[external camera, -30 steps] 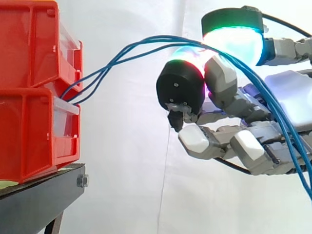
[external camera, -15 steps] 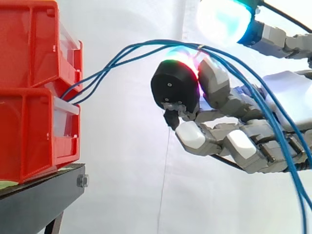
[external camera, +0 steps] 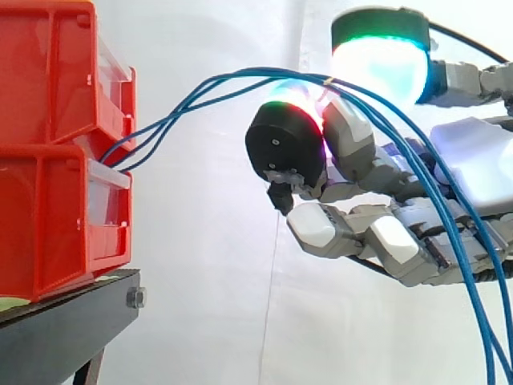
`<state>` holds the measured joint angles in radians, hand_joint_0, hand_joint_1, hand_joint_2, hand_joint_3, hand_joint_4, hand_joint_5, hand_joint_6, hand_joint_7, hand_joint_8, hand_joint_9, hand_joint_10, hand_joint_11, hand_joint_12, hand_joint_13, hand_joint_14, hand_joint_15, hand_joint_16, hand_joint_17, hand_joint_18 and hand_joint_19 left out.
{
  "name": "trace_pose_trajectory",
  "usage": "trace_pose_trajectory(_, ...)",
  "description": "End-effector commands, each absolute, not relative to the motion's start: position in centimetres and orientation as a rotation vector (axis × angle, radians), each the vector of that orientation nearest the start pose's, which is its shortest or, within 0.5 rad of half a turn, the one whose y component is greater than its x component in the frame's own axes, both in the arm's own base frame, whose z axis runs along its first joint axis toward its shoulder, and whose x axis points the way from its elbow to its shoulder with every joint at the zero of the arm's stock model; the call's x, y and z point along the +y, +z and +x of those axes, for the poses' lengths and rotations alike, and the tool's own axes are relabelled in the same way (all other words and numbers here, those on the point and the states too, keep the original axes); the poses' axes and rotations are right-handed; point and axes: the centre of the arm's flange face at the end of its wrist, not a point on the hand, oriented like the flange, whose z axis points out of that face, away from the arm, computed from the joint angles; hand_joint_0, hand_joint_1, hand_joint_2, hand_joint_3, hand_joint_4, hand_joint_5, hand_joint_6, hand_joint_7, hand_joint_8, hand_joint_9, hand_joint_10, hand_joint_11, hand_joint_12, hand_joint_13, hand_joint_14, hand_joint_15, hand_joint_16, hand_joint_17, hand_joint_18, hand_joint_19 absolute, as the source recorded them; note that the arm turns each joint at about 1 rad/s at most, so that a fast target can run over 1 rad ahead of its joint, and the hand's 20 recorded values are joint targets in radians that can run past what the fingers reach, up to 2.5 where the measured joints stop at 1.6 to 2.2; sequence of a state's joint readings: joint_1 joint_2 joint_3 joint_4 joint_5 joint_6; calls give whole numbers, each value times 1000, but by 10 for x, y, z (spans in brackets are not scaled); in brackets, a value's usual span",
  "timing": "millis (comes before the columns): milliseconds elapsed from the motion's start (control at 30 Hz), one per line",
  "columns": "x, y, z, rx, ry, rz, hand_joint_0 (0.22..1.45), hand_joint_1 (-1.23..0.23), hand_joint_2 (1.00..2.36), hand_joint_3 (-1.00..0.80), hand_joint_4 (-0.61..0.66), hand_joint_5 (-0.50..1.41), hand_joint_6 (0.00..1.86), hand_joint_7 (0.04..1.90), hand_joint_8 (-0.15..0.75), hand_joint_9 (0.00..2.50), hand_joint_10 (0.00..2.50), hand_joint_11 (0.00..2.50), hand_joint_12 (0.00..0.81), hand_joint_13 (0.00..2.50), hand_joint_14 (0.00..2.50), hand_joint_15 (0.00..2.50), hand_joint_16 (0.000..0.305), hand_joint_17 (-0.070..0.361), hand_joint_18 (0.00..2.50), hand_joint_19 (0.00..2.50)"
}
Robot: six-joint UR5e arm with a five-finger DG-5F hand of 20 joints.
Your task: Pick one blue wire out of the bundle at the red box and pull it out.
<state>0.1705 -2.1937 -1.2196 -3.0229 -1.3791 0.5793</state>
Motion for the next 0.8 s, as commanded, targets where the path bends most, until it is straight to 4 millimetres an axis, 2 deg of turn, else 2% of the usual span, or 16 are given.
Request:
trace_pose_trajectory(0, -30, 289, 723, 950, 1482, 1744, 575, -676, 1008, -394, 171, -124, 502, 1109, 222, 805, 24, 572, 368, 460, 15, 345, 60, 134, 407, 648)
trace_pose_trajectory(133, -29, 289, 723, 952, 1482, 1746, 495, -525, 1001, -484, 240, -100, 503, 1052, 250, 838, 20, 515, 391, 467, 15, 348, 67, 150, 414, 638)
trace_pose_trajectory(167, -29, 289, 723, 952, 1482, 1746, 485, -476, 1000, -500, 297, -65, 504, 1072, 254, 856, 21, 479, 398, 467, 15, 346, 68, 153, 409, 644)
trace_pose_trajectory(267, -29, 289, 723, 953, 1482, 1745, 480, -434, 1000, -500, 319, -37, 504, 1079, 260, 881, 19, 420, 400, 475, 15, 343, 69, 154, 406, 644)
trace_pose_trajectory(467, -29, 289, 723, 955, 1480, 1743, 474, -496, 1000, -500, 261, 24, 503, 1202, 239, 979, 15, 353, 390, 534, 14, 331, 67, 152, 445, 623)
trace_pose_trajectory(767, -30, 288, 722, 962, 1470, 1739, 456, -571, 1000, -500, 204, 70, 504, 1209, 195, 1138, 9, 172, 364, 632, 12, 292, 64, 143, 550, 593)
